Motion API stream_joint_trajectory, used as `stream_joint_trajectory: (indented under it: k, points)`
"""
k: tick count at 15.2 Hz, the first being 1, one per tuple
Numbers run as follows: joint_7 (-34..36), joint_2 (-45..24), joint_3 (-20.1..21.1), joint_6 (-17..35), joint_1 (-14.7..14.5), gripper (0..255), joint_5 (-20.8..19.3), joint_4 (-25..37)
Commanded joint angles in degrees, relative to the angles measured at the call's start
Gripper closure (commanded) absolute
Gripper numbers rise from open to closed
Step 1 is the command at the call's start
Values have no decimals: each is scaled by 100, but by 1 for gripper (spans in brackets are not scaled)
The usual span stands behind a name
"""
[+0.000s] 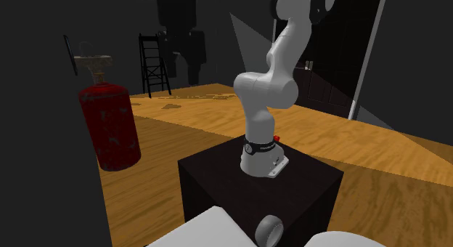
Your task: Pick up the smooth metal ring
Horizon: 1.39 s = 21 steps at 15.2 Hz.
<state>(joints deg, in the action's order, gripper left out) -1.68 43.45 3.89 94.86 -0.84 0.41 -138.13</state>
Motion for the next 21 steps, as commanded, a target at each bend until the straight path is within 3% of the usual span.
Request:
stream_joint_trajectory:
  k: [1,11,21]
  points:
    - [0,0,0,0,0,0,0,0]
    - [1310,-229,1167,1226,-488,0,855,-733]
    - [2691,-1384,2522,2689,-730,0,1333,-683]
